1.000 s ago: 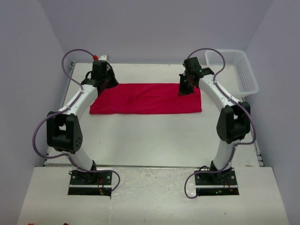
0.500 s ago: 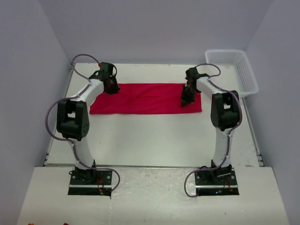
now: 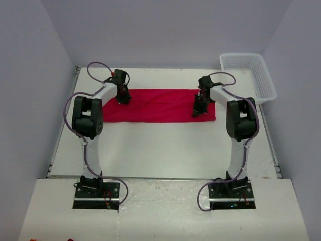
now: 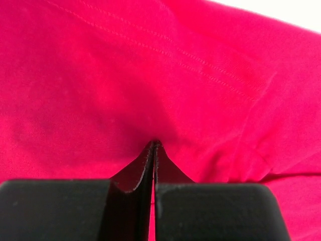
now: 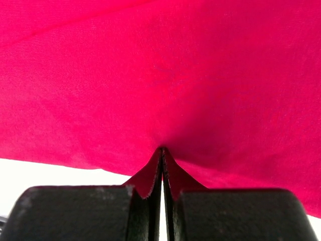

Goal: Fold and stack the t-shirts
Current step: Rotate the tshirt 90 degrees

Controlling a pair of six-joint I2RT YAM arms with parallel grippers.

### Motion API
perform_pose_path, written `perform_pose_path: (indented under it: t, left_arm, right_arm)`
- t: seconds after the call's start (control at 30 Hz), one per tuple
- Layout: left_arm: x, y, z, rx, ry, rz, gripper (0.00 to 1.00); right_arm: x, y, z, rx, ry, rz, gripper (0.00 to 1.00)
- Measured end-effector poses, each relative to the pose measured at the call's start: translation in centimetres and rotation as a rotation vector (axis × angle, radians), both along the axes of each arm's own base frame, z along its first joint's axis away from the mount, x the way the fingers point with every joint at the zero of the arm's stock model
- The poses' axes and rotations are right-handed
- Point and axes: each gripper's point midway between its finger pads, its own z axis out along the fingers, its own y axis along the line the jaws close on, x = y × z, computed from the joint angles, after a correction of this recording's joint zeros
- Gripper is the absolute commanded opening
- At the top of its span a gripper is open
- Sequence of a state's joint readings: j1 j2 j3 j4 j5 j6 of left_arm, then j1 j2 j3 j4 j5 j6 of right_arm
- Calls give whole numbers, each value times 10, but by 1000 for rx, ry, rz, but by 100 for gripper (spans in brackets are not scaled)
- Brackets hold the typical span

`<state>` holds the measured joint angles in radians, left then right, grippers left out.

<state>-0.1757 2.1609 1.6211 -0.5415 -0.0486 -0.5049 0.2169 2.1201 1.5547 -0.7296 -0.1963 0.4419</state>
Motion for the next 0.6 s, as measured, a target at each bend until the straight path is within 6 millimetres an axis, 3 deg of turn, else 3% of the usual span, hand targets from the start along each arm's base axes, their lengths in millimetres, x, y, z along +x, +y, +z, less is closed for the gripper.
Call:
perform_pose_path:
  t: [0.3, 0.6]
  left_arm:
    - [26, 9, 1, -55, -24, 16, 0]
    - [54, 9, 1, -110, -49, -27, 0]
  right_arm:
    - [-7, 9, -1, 34, -19, -28, 0]
    - [-39, 32, -3, 77, -28, -26, 0]
